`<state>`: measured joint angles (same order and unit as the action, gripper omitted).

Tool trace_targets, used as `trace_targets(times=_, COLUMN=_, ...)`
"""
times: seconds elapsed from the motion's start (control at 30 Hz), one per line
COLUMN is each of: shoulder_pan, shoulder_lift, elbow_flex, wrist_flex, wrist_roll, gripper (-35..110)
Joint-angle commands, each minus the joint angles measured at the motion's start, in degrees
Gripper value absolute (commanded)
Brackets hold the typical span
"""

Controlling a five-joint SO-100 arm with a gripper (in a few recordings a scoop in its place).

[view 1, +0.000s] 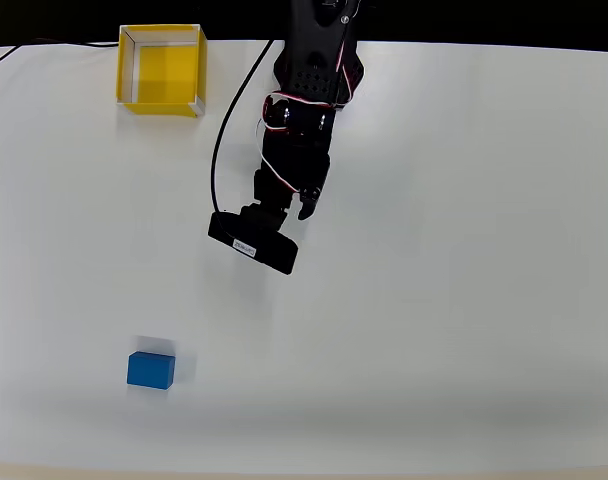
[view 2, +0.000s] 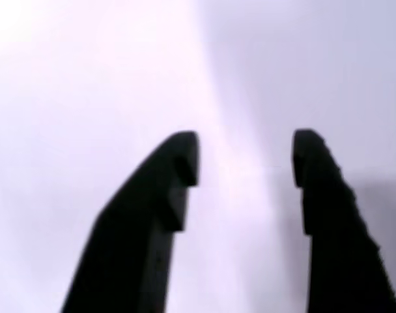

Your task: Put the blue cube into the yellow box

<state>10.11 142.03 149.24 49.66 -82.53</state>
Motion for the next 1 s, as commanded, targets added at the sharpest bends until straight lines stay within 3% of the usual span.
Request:
trace_targets(times=0.0, shoulder_pan=6.1, shoulder_lift=-15.6, elbow_flex=-20.4, wrist_flex=-5.3, wrist_roll=3.5, gripper=22)
trace_targets(times=0.13, shoulder_pan=11.3, shoulder_lift=-28.1, elbow_flex=-32.2, wrist_flex=-9.8, wrist_roll=7.0, gripper=25)
trace_targets(times=0.33, shoulder_pan=16.7, shoulder_lift=-46.8, elbow_flex=-53.1, wrist_flex=-8.5, wrist_roll=14.1, gripper=24)
trace_targets(times=0.53, shoulder_pan=19.7, shoulder_lift=-62.6, elbow_flex=-69.2, wrist_flex=-9.6, wrist_roll=17.5, gripper=40)
trace_targets(times=0.97, shoulder_pan=21.4, shoulder_lift=-84.9, elbow_flex=-86.2, wrist_flex=-26.3, wrist_roll=-2.2, gripper=62)
